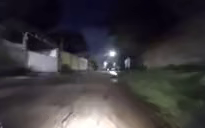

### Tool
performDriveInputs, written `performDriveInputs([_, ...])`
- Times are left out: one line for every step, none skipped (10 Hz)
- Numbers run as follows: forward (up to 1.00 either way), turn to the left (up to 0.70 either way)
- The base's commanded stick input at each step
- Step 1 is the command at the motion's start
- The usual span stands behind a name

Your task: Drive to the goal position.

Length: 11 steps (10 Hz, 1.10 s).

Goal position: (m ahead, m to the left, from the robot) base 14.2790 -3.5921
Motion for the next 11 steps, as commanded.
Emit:
performDriveInputs([0.70, 0.00])
performDriveInputs([0.70, 0.00])
performDriveInputs([0.70, 0.00])
performDriveInputs([0.70, 0.00])
performDriveInputs([0.70, 0.00])
performDriveInputs([0.70, 0.00])
performDriveInputs([0.70, 0.00])
performDriveInputs([0.70, 0.00])
performDriveInputs([0.70, 0.00])
performDriveInputs([0.70, 0.00])
performDriveInputs([0.70, -0.08])
